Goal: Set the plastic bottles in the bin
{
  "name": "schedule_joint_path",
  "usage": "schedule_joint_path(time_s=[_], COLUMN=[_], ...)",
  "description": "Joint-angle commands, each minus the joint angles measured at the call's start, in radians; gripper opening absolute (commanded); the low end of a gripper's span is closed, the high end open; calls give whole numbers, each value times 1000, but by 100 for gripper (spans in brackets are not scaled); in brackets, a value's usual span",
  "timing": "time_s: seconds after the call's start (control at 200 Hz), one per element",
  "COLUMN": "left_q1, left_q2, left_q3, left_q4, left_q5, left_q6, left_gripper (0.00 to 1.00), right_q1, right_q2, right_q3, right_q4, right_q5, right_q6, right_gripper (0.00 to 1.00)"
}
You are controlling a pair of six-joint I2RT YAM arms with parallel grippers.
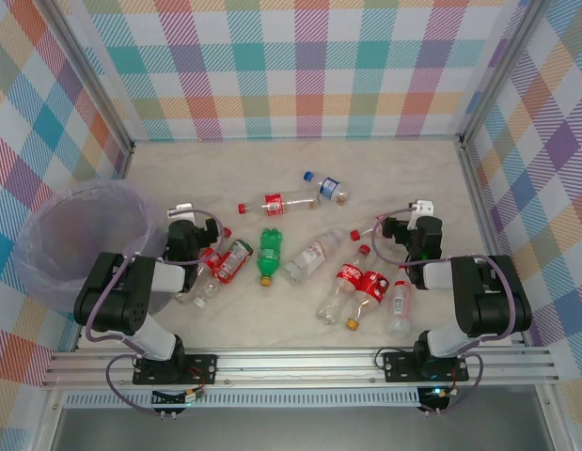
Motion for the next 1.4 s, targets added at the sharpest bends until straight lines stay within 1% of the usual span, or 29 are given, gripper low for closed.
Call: schedule_joint_path(time_s=[0.0, 0.94, 1.22, 1.31, 1.355, 1.375, 1.395], left_q1=[8, 9, 18, 19, 19, 19, 16], left_q2=[1, 2, 1, 0, -15, -25, -42], left_q3=[-2, 1, 7, 8, 26, 30, 37], left_q4=[26, 21, 7, 11, -37, -49, -76], left_q5=[16, 17, 39, 56, 89, 89, 80], left_q6=[-14, -15, -20, -14, 0, 3, 3], left_gripper=[100, 100, 100, 100, 100, 100, 98], right_q1=[-3, -6, -13, -20, -23, -27, -31], right_q2=[-1, 1, 2, 0, -2, -4, -5], right_q3=[14, 19, 24, 24, 26, 35, 41], right_q4=[13, 5, -5, -8, -12, -31, -49], right_q5=[-12, -17, -26, -47, -73, -92, -113], right_q6=[9, 13, 17, 20, 16, 10, 6], right_gripper=[99, 99, 99, 99, 99, 99, 99])
